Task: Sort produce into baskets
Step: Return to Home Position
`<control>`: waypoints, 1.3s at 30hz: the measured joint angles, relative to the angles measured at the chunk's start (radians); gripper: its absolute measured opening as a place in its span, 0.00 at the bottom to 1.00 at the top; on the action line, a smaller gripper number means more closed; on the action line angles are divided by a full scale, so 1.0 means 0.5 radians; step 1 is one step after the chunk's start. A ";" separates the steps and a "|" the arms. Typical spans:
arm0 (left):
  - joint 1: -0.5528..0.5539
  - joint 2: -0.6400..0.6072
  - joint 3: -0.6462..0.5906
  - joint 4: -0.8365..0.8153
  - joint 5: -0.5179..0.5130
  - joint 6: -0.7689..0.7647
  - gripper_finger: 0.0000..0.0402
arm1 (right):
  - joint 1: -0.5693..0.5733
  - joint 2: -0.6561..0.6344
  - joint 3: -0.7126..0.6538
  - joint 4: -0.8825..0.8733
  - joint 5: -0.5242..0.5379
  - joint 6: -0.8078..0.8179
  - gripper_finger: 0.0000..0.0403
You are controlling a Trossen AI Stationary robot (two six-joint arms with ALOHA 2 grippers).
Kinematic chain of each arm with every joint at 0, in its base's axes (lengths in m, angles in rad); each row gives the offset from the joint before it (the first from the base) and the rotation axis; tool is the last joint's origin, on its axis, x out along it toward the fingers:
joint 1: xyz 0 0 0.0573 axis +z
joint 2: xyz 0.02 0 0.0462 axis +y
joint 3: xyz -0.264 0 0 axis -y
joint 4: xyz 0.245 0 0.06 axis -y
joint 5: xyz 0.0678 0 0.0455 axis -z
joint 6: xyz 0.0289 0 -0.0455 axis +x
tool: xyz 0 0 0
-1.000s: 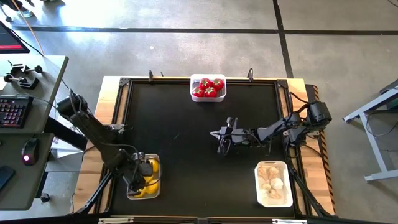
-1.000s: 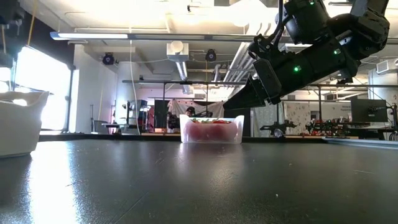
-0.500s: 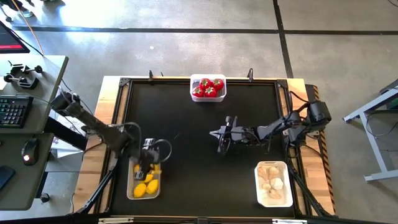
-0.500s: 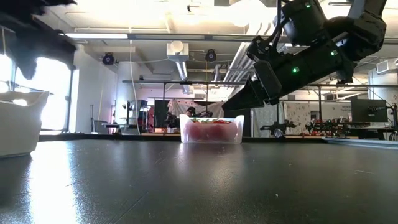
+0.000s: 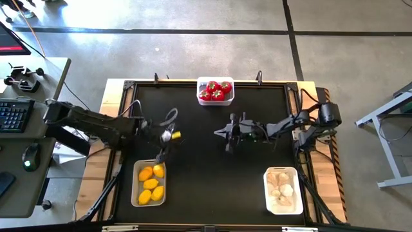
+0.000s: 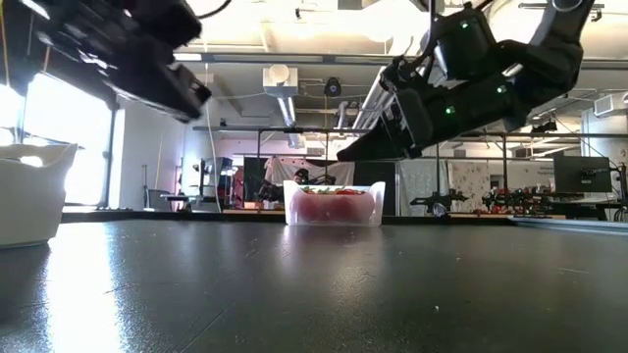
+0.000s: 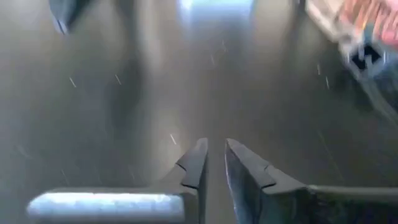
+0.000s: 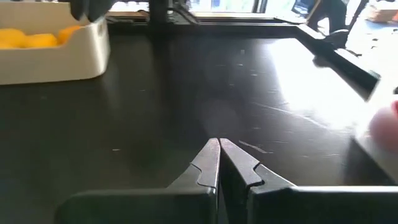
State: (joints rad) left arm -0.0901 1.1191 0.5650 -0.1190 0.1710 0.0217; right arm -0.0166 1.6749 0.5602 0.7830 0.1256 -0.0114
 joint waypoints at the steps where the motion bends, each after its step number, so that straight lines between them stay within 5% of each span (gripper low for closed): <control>1: 0.065 0.002 -0.045 0.137 0.054 0.022 0.09 | -0.019 -0.001 0.000 0.001 -0.004 -0.015 0.00; 8: 0.473 0.009 -0.306 1.059 0.317 0.079 0.01 | -0.072 -0.173 0.000 -0.052 -0.006 -0.102 0.00; 16: 0.788 0.017 -0.565 1.817 0.427 0.017 0.00 | -0.072 -0.666 -0.229 -0.148 -0.011 -0.083 0.00; 27: 1.188 -0.041 -0.622 1.868 0.848 -0.087 0.00 | -0.072 -1.543 -0.783 -0.169 0.080 -0.029 0.00; 39: 1.338 -0.363 -0.794 1.858 0.835 -0.057 0.00 | -0.072 -2.283 -0.982 -0.590 0.246 -0.031 0.00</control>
State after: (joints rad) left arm 0.5788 0.9375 0.1678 0.8098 0.5885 -0.0066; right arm -0.0528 0.5335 0.0692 0.4880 0.2485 -0.0271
